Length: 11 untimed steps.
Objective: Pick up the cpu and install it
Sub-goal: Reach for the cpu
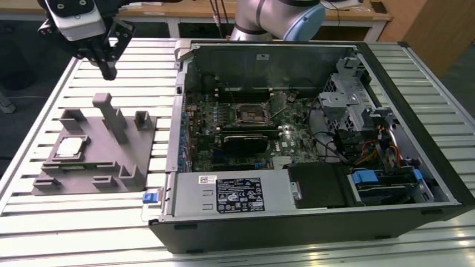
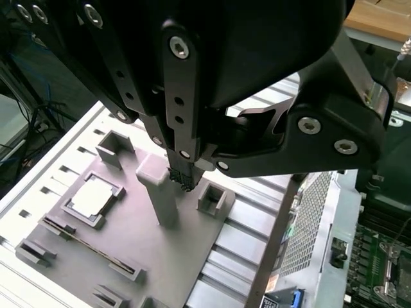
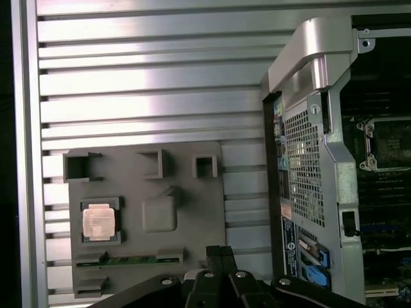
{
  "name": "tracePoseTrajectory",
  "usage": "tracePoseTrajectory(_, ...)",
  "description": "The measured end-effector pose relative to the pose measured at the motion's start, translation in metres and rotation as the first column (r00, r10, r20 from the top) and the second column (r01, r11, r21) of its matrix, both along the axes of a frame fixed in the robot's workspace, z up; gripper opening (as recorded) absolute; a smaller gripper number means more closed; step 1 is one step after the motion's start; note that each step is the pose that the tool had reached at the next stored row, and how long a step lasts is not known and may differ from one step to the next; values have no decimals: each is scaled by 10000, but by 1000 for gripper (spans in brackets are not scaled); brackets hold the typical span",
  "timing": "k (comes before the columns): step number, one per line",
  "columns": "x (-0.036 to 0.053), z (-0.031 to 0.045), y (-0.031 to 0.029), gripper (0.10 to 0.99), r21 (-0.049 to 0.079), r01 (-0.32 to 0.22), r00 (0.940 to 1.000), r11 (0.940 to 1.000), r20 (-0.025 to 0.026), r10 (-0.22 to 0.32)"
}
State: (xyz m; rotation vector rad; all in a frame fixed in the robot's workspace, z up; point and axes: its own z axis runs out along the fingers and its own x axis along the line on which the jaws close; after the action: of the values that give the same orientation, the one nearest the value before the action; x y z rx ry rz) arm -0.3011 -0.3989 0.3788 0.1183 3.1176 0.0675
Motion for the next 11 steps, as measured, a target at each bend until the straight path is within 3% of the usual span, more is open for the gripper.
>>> tracePoseTrajectory(11,-232,-33,0,106,0,0,10000,10000,-21,0)
